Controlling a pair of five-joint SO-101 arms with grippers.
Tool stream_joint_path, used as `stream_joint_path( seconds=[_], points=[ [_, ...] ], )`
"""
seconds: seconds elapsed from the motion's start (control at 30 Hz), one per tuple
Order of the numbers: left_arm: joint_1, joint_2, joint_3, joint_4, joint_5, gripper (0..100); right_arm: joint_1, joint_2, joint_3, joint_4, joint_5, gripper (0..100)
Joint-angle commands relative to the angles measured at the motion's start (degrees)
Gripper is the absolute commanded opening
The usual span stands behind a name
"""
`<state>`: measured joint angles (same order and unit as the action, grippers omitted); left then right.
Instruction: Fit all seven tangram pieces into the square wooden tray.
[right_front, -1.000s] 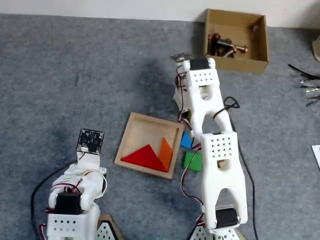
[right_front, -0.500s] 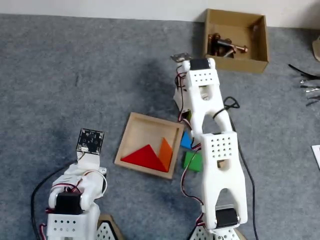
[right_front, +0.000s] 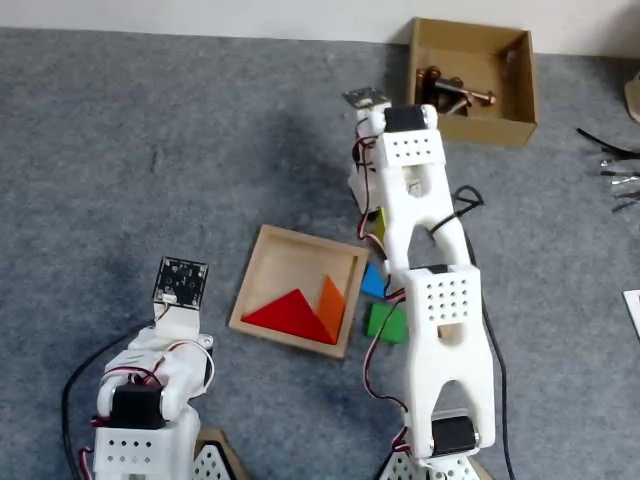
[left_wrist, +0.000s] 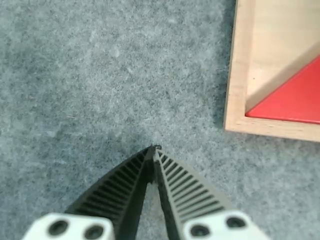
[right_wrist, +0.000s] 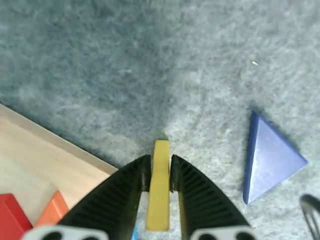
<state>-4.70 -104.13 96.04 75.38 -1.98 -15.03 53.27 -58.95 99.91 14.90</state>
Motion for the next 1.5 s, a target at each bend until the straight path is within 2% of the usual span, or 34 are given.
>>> stream_joint_path(
  seconds=[0.0,0.37,0.93,1.33,1.47],
  points=[
    [-0.57,-0.31,1.10,0.26,-0.53,1,-0.13,-5.67,-2.77,1.01,0.09,6.7],
    [-0.57,-0.31,1.10,0.26,-0.53,1,0.04,-5.67,-2.07,1.27,0.09,6.7],
    [-0.57,-0.31,1.10,0.26,-0.53,1,-0.22,-22.64,22.99,1.01,0.09,6.7],
    [-0.57,-0.31,1.10,0.26,-0.53,1,-0.22,-22.99,24.31,1.10,0.09,6.2],
    [-0.57,-0.31,1.10,0.26,-0.53,1,-0.40,-24.92,24.40,1.10,0.09,0.1]
  ],
)
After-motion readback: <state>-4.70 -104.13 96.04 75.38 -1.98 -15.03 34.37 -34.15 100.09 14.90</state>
